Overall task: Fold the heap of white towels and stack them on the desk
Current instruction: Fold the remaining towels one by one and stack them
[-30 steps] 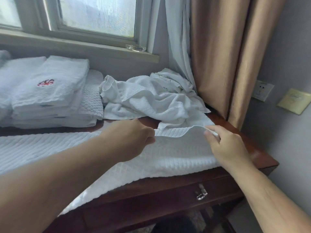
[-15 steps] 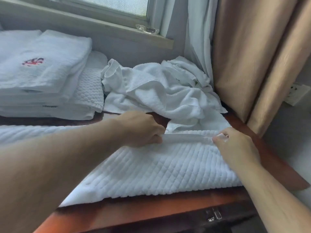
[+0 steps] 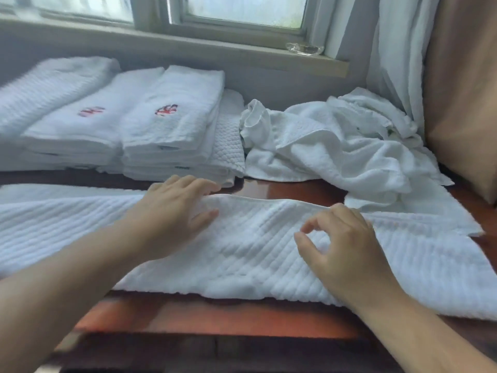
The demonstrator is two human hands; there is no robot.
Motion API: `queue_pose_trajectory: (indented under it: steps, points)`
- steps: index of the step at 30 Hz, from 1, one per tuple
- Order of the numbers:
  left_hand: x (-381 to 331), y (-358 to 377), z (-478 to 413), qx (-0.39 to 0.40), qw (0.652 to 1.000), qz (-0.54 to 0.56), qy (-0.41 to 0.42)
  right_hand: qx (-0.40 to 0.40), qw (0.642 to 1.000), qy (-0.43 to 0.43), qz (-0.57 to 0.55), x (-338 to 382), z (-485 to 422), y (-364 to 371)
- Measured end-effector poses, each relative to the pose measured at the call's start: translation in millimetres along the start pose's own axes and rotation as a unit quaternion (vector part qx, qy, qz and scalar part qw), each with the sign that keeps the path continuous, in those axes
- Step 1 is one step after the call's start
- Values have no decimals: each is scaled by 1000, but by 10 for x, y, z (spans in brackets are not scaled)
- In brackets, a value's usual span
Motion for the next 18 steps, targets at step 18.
queue_pose_trajectory:
  steps: [18]
  points:
    - [2232, -665, 1422, -100, 888, 127, -429, 184, 971, -125, -86, 2043, -857, 1313]
Point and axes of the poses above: each hand's wrist, its own z-axis away from the middle knuckle, its own y-axis out of the palm, x = y × z, the point moved 3 cm from there along -z, towards the middle knuckle, and after that the axes turned 2 degrees about -z, right-handed, at the moved point
